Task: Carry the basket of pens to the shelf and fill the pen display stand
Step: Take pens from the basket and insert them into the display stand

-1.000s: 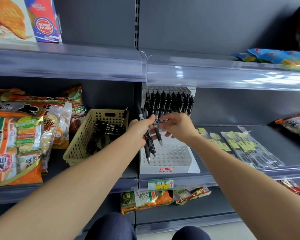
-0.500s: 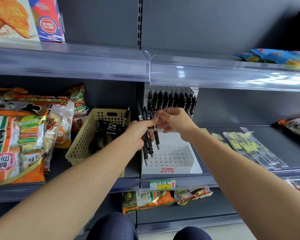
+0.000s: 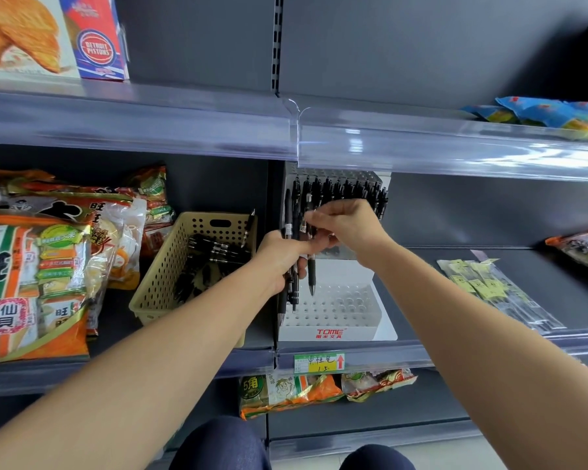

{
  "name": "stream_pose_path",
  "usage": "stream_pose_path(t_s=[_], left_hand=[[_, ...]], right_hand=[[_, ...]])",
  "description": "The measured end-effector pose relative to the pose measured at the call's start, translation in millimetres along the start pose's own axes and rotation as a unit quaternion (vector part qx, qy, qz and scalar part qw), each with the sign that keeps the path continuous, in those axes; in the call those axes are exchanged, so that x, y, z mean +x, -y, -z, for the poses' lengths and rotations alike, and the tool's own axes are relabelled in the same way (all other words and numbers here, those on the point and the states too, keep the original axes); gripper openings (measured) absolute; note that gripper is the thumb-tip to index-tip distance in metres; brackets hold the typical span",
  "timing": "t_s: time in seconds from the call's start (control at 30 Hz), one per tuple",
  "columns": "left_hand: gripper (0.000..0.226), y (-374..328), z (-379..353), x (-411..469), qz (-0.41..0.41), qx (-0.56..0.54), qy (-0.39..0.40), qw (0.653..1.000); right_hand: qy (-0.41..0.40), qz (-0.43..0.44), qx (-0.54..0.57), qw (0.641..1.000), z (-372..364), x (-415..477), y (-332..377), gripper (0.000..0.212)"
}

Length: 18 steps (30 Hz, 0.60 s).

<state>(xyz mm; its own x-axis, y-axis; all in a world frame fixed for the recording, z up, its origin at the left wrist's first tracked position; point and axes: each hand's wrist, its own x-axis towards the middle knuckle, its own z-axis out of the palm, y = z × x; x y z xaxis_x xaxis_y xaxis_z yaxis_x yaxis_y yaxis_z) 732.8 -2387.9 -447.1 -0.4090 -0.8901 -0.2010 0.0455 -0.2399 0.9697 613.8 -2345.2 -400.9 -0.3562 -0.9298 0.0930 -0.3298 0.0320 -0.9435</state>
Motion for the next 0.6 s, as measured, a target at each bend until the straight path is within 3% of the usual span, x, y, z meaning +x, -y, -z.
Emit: stream_pose_path(t_s=[0.3, 0.47, 0.6], left_hand=[[0.028, -5, 0, -4, 0.027, -0.083, 0.026, 0.996], [0.025, -7, -1, -5, 0.016, -0.071, 0.035, 0.997], [0.024, -6, 0, -5, 0.012, -0.061, 0.021, 0.998]], right_hand=[[-0.259, 0.072, -0.007, 0.963, 21, 15, 6, 0.009], [-0.296, 0.112, -0.117, 0.941, 25, 13, 1, 0.012], [-0.306, 0.116, -0.133, 0.936, 25, 15, -3, 0.012]])
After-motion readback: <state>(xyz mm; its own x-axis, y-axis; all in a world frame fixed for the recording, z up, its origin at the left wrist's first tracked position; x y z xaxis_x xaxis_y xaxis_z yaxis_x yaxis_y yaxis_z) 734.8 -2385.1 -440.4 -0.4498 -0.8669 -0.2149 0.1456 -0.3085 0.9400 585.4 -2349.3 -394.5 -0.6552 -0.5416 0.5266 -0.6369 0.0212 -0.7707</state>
